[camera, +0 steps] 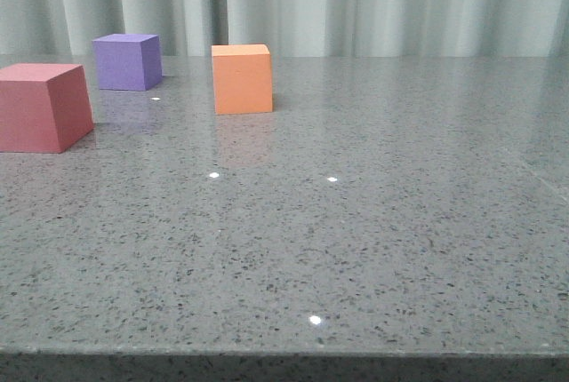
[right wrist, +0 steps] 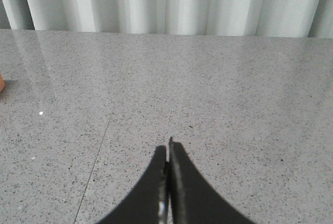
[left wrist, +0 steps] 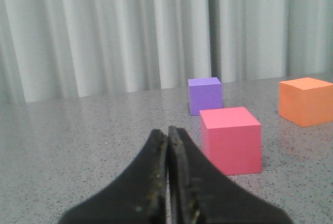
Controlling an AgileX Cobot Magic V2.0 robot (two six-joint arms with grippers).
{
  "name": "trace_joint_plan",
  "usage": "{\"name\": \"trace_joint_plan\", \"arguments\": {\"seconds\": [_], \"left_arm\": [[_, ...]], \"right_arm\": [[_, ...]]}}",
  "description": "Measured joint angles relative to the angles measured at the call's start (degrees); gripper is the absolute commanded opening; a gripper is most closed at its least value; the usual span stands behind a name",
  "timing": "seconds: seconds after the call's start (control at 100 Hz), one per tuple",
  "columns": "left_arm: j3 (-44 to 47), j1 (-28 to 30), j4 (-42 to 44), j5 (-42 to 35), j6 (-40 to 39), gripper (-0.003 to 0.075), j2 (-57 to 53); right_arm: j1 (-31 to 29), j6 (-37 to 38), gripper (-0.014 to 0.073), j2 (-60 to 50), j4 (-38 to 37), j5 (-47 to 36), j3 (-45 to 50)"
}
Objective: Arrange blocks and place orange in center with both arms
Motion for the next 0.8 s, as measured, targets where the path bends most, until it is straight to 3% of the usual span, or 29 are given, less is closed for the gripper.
{"name": "trace_joint_plan", "arguments": {"seconds": [0.29, 0.46, 0.63, 0.8], "left_arm": [[0.0, 0.0, -0.2, -2.7, 0.0, -0.002, 0.0], [-0.2, 0.0, -7.6, -4.1, 0.0, -0.002, 0.0], [-5.8, 0.0, -11.8, 5.2, 0.0, -0.002, 0.3], [-20.3, 0.0, -12.3, 16.3, 0.0, -0.002, 7.9]], "right_arm": [[0.0, 0.0, -0.0069, 0.0, 0.1, 0.2, 0.0], [0.0, 0.0, -0.0069, 0.0, 0.1, 0.3, 0.0], [0.0, 0.0, -0.0069, 0.0, 0.1, 0.3, 0.0], [0.0, 0.0, -0.0069, 0.0, 0.1, 0.3, 0.0]]}}
